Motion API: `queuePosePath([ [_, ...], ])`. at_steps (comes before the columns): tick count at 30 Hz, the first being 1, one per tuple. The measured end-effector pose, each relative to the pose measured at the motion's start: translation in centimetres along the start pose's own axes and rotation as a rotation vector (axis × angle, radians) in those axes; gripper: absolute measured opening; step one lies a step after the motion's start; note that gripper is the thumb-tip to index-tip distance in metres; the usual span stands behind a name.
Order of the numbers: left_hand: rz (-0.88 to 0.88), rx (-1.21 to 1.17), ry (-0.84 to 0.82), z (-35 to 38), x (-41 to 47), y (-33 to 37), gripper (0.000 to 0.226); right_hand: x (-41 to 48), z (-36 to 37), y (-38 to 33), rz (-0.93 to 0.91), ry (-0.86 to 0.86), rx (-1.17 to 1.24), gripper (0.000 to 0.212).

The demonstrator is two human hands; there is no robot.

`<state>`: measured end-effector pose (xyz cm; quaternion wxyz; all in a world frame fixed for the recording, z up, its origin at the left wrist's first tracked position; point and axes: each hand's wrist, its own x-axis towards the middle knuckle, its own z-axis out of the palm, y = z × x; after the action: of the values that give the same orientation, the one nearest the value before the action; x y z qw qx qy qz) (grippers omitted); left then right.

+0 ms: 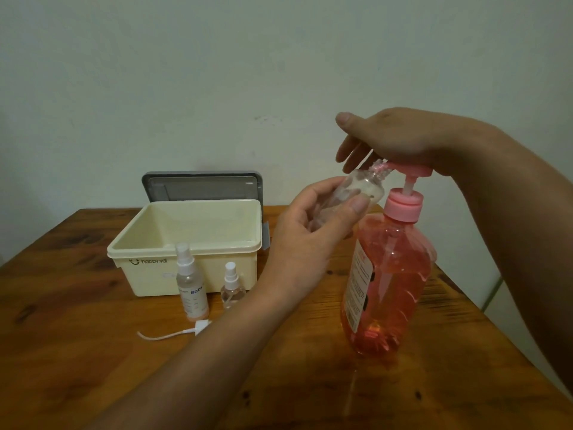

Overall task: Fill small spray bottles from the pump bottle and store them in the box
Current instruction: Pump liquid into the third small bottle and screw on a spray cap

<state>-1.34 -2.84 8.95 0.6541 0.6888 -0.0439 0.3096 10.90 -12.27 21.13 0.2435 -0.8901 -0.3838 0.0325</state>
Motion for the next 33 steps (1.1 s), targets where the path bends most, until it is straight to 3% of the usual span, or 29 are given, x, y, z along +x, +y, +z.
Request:
queuePosePath([
  [15, -0.055, 0.030, -0.069, -0.5, -0.7, -0.7, 0.049, 0.1, 1.1, 0.0, 0.057, -0.072, 0.012, 0.056],
  [33, -0.073, 0.042, 0.004, -0.2, -1.0, -0.7, 0.049, -0.5, 1.7, 0.3, 0.043, -0.054, 0.041, 0.057],
])
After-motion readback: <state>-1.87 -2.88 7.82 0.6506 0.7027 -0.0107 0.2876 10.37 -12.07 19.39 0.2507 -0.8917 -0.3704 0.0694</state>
